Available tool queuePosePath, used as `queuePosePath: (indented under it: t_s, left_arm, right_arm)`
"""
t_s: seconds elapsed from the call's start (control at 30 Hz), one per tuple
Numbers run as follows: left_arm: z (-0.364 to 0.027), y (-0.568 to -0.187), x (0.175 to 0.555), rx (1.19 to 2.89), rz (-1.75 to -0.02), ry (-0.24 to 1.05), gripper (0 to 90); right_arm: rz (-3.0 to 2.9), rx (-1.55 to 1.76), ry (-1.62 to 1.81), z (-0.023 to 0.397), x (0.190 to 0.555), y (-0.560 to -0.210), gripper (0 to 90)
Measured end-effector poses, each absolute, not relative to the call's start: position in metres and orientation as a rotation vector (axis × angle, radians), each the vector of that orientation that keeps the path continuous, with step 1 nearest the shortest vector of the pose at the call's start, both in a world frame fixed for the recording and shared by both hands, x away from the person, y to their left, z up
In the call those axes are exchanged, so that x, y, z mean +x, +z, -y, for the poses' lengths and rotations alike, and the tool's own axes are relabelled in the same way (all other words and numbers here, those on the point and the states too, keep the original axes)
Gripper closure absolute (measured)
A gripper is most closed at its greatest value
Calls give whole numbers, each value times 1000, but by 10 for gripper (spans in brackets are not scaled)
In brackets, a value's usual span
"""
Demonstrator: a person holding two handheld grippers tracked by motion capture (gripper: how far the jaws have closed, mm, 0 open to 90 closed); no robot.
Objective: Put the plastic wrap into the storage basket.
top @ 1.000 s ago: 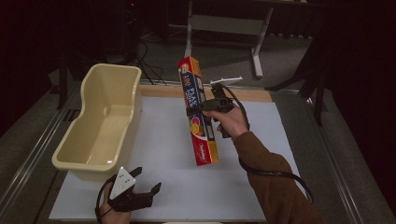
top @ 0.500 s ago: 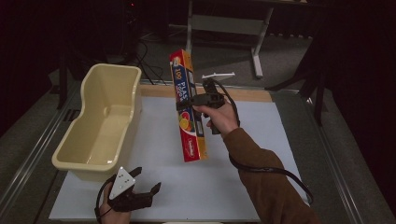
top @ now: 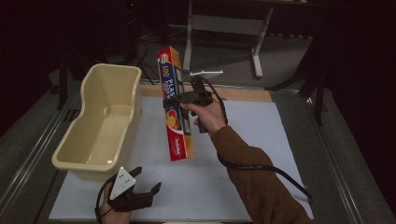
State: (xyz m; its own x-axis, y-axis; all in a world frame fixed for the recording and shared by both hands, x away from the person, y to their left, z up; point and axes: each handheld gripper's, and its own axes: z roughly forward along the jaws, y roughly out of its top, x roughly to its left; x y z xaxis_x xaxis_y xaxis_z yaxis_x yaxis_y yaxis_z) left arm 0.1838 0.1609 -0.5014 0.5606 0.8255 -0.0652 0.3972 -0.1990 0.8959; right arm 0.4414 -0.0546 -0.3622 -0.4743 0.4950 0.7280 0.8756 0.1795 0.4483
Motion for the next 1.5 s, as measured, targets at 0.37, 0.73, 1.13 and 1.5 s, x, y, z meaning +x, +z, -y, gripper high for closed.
queuePosePath:
  t_s: [0.37,0.73,1.13,1.5]
  left_arm:
    - [-161,-500,182,1800,-974,545,155]
    - [-160,-499,180,1796,-957,550,155]
    - [-160,-499,179,1780,-950,546,155]
    - [-159,-498,179,1780,-940,549,155]
  right_arm:
    - [1933,-1292,-1250,35,443,-358,397]
    - [1859,-1301,-1290,25,446,-358,396]
    - [1847,-1305,-1307,7,444,-353,396]
    - [1759,-1307,-1328,-16,439,-350,395]
